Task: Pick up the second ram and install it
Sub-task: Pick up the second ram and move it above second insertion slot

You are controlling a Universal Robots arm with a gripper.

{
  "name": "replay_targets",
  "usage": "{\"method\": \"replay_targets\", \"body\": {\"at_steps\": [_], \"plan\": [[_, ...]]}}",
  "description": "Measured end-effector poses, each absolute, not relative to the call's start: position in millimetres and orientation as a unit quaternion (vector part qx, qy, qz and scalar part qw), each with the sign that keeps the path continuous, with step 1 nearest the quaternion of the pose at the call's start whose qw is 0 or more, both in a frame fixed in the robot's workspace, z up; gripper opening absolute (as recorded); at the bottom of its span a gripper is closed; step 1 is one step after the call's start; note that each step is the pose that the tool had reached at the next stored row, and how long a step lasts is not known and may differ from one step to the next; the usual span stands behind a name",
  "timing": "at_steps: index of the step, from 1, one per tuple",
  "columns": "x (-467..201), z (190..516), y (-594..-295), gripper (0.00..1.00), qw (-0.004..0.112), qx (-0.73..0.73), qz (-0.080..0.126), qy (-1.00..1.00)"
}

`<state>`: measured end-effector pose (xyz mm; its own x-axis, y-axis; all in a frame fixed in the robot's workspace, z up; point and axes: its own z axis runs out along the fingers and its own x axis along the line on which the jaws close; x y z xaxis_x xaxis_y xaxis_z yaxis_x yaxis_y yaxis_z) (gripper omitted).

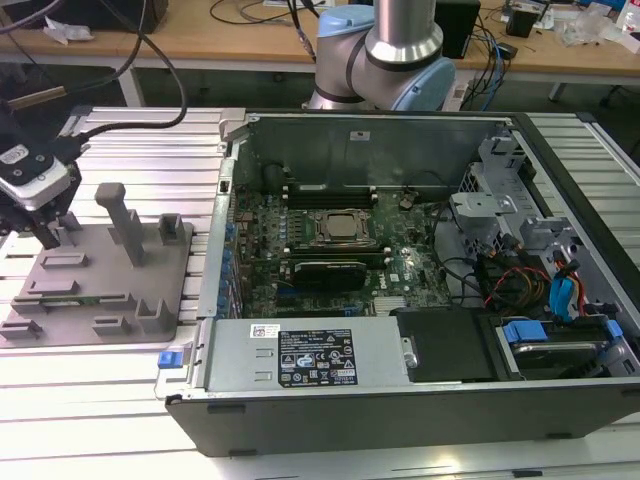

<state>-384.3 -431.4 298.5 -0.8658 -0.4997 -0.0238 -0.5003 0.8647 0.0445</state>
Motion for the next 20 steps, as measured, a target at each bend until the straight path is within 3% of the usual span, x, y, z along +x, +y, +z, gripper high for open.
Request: {"method": "replay_targets", "body": {"at_steps": [20], "plan": [[-384.3, 294.9, -431.4, 0.08, 0.0, -0.505, 0.025, 0.863]]}}
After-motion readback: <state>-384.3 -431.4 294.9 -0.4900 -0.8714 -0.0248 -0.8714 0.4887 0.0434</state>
